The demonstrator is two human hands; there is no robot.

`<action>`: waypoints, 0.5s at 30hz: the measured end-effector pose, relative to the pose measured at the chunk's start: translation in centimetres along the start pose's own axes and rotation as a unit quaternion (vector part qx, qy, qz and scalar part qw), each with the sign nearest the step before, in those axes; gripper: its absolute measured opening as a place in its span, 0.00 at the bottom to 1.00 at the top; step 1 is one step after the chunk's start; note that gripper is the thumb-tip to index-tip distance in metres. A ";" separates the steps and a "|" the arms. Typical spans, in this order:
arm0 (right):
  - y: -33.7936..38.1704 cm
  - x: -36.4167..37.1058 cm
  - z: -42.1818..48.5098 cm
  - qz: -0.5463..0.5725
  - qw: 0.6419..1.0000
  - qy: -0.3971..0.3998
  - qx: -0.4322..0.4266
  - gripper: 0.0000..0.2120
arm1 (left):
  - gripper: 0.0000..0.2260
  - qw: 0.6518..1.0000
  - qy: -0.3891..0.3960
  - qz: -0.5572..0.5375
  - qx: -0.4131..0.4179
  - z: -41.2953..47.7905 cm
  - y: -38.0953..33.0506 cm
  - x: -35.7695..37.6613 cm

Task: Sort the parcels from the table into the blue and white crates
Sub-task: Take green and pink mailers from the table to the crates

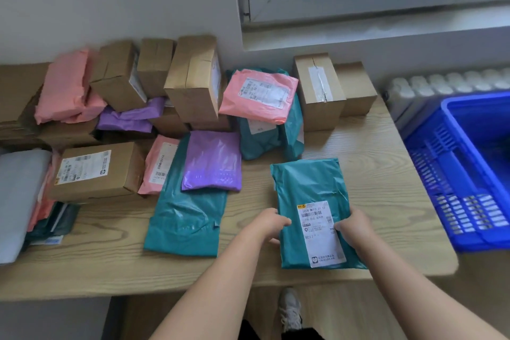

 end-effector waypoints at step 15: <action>-1.1 -1.0 1.9 -0.350 0.930 0.034 -0.108 0.47 | 0.38 0.830 -0.069 0.546 0.086 3.4 -1.4 4.8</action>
Point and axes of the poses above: each hand's wrist, its own z-axis towards the middle knuckle, its own x-axis out of the palm, y = z × x, the point moved 7 cm from there along z, towards the middle knuckle, and after that the axes turned 5 degrees about y, right-handed, at the moved point
